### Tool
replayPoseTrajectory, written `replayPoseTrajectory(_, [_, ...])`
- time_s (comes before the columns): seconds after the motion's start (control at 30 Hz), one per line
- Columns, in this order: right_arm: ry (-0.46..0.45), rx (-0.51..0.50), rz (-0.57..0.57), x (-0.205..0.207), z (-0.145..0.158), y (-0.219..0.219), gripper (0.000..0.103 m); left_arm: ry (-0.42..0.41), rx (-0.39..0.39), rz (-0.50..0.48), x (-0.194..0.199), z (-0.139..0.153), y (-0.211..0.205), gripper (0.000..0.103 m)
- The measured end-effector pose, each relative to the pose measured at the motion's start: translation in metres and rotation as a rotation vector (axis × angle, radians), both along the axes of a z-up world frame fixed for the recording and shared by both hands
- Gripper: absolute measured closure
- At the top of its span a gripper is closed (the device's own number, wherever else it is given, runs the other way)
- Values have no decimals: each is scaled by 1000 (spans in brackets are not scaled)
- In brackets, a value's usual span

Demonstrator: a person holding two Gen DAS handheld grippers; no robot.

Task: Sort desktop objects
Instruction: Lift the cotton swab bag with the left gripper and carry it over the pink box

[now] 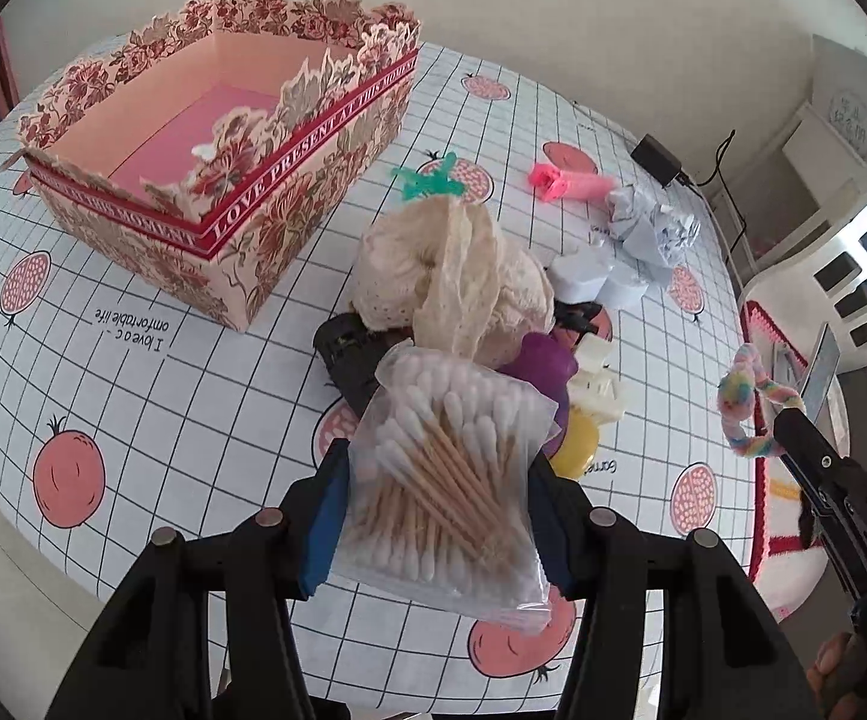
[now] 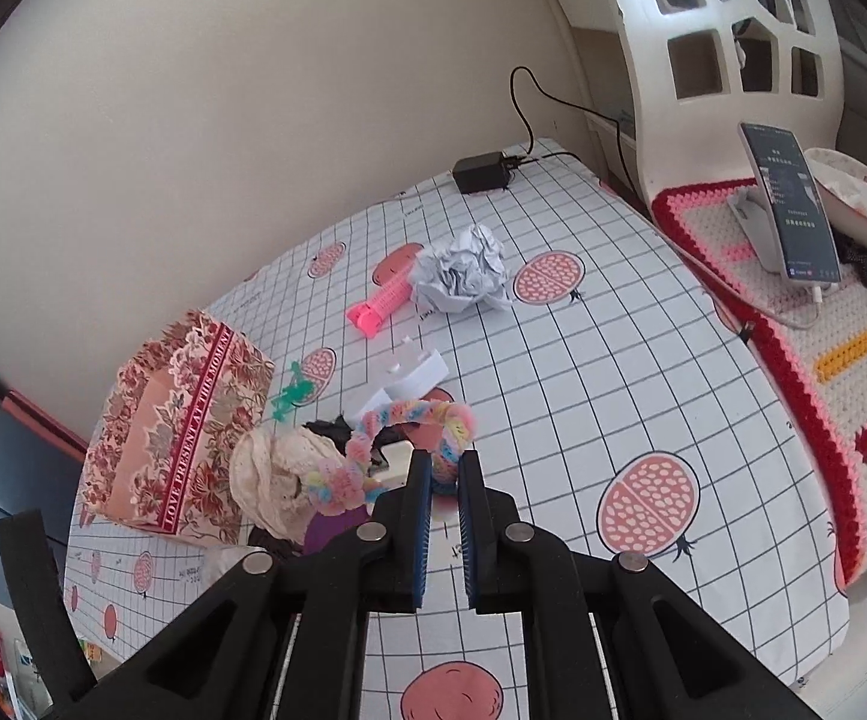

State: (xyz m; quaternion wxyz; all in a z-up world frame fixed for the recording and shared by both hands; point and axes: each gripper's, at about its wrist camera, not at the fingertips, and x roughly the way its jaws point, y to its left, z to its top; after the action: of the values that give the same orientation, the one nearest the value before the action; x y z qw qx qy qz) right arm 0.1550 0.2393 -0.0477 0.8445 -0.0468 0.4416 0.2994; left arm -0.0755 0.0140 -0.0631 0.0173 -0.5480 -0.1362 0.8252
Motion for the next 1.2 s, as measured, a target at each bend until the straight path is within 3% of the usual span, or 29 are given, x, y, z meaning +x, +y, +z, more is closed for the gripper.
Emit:
replayPoseTrajectory(0.13, [-37, 43, 6, 3, 23, 14, 93, 49, 21, 3, -43, 11, 13, 47])
replayPoseTrajectory(0.3, [-80, 97, 28, 4, 49, 39, 93, 123, 40, 23, -64, 42, 9, 47])
replayPoseTrajectory(0.53, [-126, 143, 50, 6, 71, 68, 93, 174, 48, 51, -101, 63, 12, 47])
replayPoseTrajectory(0.9, [-111, 190, 48, 27, 65, 97, 93, 244, 59, 139, -132, 77, -8, 47])
replayPoseTrajectory(1.2, [-123, 172, 51, 40, 53, 114, 93, 283, 83, 194, -150, 82, -29, 47])
